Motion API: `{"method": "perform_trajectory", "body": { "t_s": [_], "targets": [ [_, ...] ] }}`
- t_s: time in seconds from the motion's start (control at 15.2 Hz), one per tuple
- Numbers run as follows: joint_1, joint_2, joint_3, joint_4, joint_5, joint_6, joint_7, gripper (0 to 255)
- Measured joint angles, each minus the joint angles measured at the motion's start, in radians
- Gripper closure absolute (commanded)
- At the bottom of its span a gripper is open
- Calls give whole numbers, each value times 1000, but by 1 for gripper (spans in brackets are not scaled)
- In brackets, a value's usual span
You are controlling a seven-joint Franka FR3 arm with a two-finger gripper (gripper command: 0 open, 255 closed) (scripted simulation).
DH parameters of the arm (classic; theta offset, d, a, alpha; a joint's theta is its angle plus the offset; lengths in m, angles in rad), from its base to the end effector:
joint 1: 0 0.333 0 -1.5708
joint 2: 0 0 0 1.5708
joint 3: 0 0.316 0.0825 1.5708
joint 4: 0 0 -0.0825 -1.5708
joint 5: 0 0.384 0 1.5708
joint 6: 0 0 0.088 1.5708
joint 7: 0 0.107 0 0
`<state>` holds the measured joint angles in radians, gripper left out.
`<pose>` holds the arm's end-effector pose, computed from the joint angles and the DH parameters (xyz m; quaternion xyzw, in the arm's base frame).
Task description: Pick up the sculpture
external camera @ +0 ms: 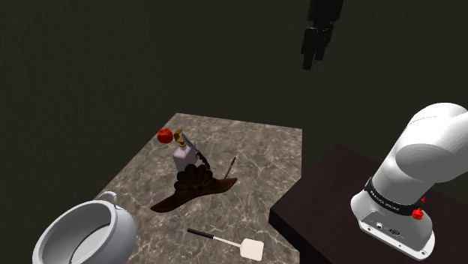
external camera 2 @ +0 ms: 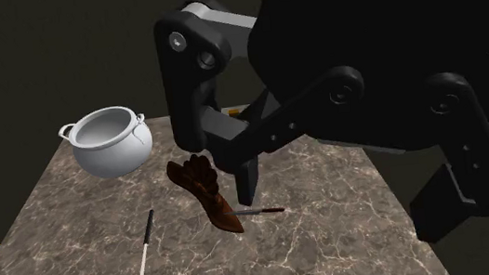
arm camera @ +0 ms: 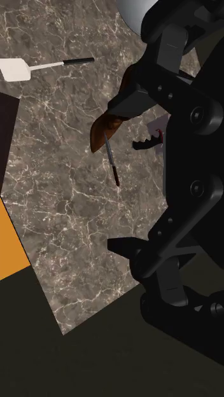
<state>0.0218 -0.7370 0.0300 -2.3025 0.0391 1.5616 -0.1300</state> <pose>0.3192 0.0237 0.5995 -0.9962 -0.0870 0.0017 0.0096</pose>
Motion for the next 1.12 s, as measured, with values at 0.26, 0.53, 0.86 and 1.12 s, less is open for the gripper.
{"method": "perform_trajectory", "body": {
  "t_s": [0.26, 0.53, 0.86, 1.12],
  "targets": [
    [13, 51, 10, -13, 9, 55, -10, 0],
    [36, 152, 28, -33, 24, 161, -29, 0],
    [65, 319, 59, -11, 40, 289, -48, 0],
    [86, 441, 81, 8, 47, 379, -65, 0]
  ]
}}
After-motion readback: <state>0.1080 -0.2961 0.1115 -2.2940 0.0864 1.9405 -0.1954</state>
